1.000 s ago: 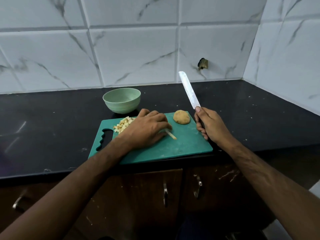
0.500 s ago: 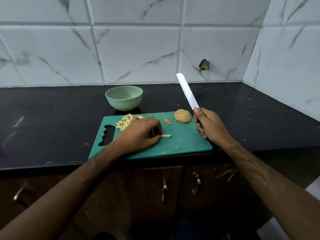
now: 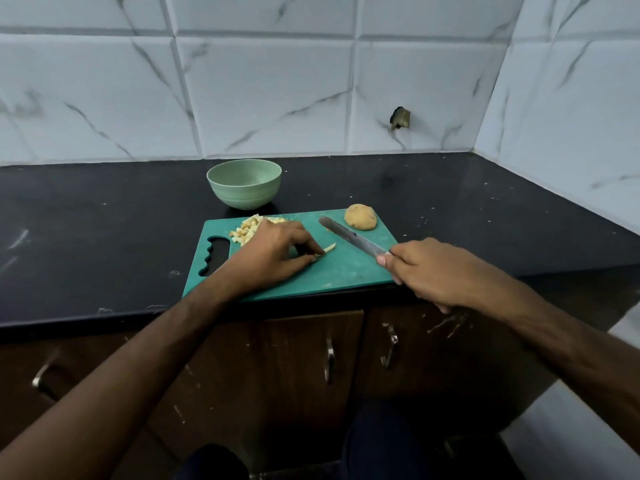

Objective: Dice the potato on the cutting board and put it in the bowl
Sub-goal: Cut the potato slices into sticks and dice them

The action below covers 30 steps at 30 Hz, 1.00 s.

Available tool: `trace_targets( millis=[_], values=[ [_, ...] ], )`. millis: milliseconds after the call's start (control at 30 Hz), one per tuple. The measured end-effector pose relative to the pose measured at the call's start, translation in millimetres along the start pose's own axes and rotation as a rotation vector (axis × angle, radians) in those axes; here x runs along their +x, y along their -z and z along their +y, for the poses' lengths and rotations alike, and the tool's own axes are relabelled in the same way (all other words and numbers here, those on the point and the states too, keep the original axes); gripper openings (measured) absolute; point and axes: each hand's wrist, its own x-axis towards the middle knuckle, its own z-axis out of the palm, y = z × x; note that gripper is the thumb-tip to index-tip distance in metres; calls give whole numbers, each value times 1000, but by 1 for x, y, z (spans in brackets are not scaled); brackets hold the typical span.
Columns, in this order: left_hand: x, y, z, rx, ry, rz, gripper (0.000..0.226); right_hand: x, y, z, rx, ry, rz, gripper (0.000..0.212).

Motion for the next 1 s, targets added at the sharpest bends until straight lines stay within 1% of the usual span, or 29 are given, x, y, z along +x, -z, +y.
trace_targets(
  millis=[133,333,467,567,667,733,800,933,1000],
  values=[
    [-4,3,-2,66,-22,-28,17,-1,-6,-3,-138,2,55,44],
    [-7,3,5,141,3,-16,18,-5,-20,-4,-242,2,87,41],
    [-7,3,6,155,11,-17,20,-8,-35,-8,-200,-5,95,38],
    [-8,3,6,157,20,-25,20,-7,-35,-10,-198,-12,105,38],
    [-8,4,7,168,31,-11,17,-4,-31,-10,-252,-19,157,38],
    [-9,4,8,169,36,7,13,-4,-28,-8,-232,-24,177,40],
    [-9,5,8,173,41,21,11,-6,-26,-8,-195,-15,170,41],
    [-8,5,8,181,50,29,10,-9,-31,-12,-193,5,113,40],
    [-8,5,9,179,51,29,10,-9,-36,-13,-200,9,123,39]
  ],
)
